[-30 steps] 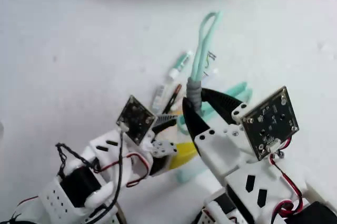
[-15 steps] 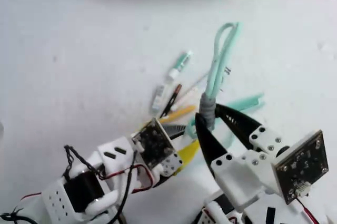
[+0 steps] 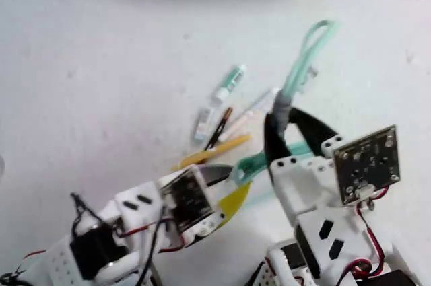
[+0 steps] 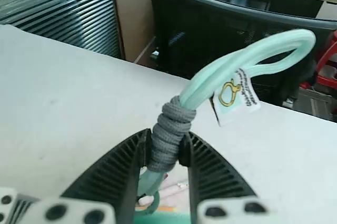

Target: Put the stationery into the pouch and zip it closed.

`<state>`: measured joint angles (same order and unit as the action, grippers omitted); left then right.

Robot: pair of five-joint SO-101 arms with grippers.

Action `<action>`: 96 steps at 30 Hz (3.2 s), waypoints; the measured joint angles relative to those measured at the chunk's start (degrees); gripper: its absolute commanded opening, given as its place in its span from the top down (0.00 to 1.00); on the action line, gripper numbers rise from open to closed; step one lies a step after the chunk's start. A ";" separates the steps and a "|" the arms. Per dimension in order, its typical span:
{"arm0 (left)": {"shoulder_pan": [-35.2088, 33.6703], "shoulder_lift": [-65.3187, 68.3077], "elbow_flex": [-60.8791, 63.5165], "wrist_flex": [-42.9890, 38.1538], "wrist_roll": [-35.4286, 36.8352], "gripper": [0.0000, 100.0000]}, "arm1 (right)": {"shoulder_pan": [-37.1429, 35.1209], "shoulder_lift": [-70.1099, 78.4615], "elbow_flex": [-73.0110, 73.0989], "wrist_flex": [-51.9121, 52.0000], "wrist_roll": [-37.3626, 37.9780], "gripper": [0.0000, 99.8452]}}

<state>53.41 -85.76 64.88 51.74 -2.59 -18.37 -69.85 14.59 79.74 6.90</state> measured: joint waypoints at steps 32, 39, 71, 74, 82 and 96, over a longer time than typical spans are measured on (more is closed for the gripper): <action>-2.73 -17.32 10.20 -1.32 0.00 0.98 | 18.99 0.00 10.37 -6.51 7.56 0.98; -2.90 -17.32 10.20 -1.14 0.00 0.98 | 22.95 0.00 12.40 -8.53 7.56 0.98; -5.45 -16.26 7.38 -0.09 0.09 0.98 | 29.71 0.79 6.95 -1.93 7.56 0.73; -8.62 -16.26 2.46 2.55 0.00 0.98 | 29.63 0.09 -1.14 3.08 7.56 0.73; -23.21 -16.53 -14.68 8.70 -3.25 0.98 | 27.16 0.62 -13.54 9.85 3.60 0.73; -56.35 -17.32 -2.73 0.97 4.75 0.98 | 13.71 31.21 -13.71 15.82 -1.85 0.73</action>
<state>-2.95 -103.08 62.15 52.70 2.15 -4.66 -38.64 0.88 95.56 5.05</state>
